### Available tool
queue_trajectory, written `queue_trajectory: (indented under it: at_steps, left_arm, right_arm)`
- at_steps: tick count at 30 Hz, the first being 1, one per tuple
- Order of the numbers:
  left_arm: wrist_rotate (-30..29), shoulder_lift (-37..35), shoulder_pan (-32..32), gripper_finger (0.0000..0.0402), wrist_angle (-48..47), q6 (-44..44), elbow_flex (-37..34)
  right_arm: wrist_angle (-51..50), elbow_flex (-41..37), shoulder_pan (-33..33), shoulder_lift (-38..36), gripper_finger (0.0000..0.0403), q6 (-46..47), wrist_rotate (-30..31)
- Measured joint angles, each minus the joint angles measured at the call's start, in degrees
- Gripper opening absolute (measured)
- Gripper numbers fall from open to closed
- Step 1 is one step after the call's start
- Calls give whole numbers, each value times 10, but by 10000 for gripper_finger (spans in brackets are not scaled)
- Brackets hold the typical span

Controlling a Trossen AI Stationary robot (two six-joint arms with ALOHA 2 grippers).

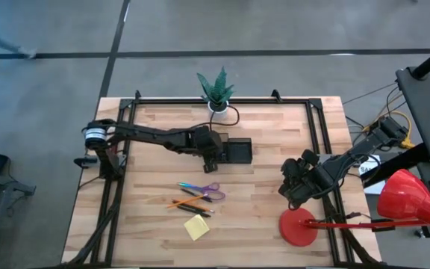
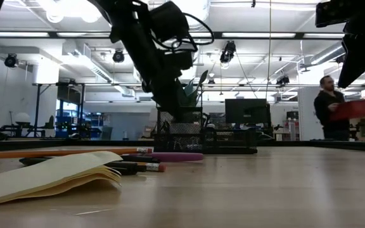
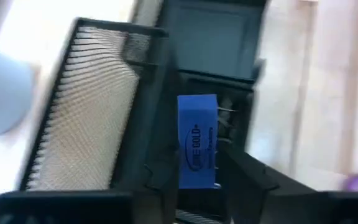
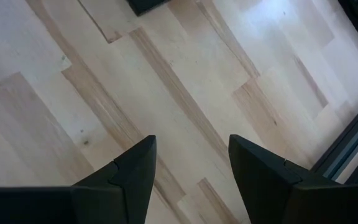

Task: Pick and place office supplies into organizer
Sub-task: Put the blue eraser into the black organizer, then put the purple scissors into the black organizer

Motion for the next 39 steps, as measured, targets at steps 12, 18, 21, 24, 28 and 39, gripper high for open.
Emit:
queue_trajectory:
  at_steps: [12,18,21,24,28,39]
  left_arm:
    - [10,-25,-8,172,-70,-4,3]
    - [183,-138,-26,173,-151,142,-65]
    - [250,-177,-38,173,-129,165,-145]
    - [238,-207,-49,173,-79,162,-200]
    - [236,-223,-63,173,-44,107,-235]
    - [167,-307,-142,173,-42,-6,-288]
  right_arm:
    - [0,0,0,0,192,0,1]
    - [52,-1,0,4,192,-65,2]
    - [125,-1,0,20,192,-151,2]
    - [189,-1,-2,46,192,-206,-2]
    - [280,-1,-13,85,192,-224,-11]
    - [490,126,-141,268,192,-504,-109]
